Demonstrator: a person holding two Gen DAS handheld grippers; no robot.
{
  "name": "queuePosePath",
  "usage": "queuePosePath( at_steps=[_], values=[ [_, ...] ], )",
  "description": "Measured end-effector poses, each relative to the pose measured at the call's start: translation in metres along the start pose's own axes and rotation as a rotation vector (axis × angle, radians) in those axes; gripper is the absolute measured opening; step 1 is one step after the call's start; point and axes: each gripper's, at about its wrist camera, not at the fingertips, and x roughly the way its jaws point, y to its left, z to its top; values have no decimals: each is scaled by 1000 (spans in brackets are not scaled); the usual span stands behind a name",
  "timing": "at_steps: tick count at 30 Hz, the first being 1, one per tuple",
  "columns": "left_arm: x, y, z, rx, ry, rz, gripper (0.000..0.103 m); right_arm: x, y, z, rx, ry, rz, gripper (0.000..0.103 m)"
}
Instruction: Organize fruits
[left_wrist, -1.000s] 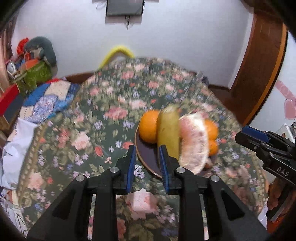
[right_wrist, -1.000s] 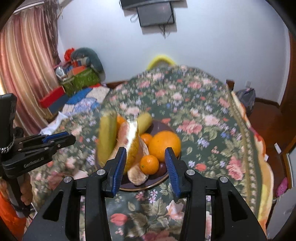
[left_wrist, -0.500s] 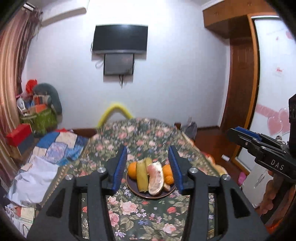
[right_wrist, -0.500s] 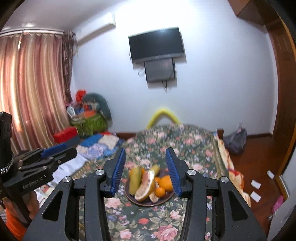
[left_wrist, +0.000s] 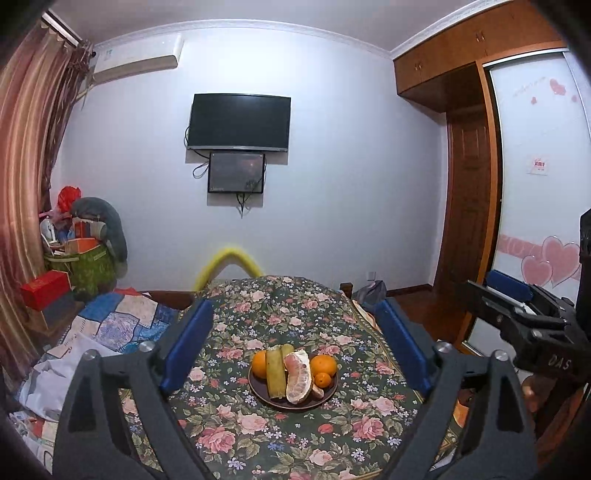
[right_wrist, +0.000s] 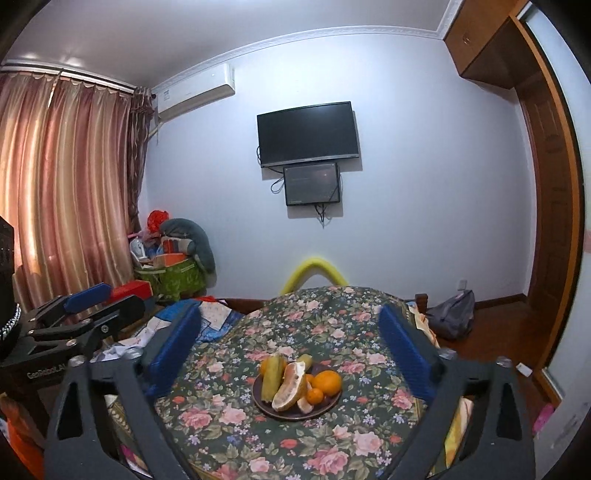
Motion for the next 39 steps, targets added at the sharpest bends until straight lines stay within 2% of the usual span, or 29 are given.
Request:
queuePosePath(
  at_steps=[11,39],
  values=[
    [-15,-6,-4,16,-26,19,103,-13,1,-5,-3,-6,-15,103],
    [-8,-10,-7,18,-13,20,103,-23,1,-7,-12,-12,-20,103]
  ],
)
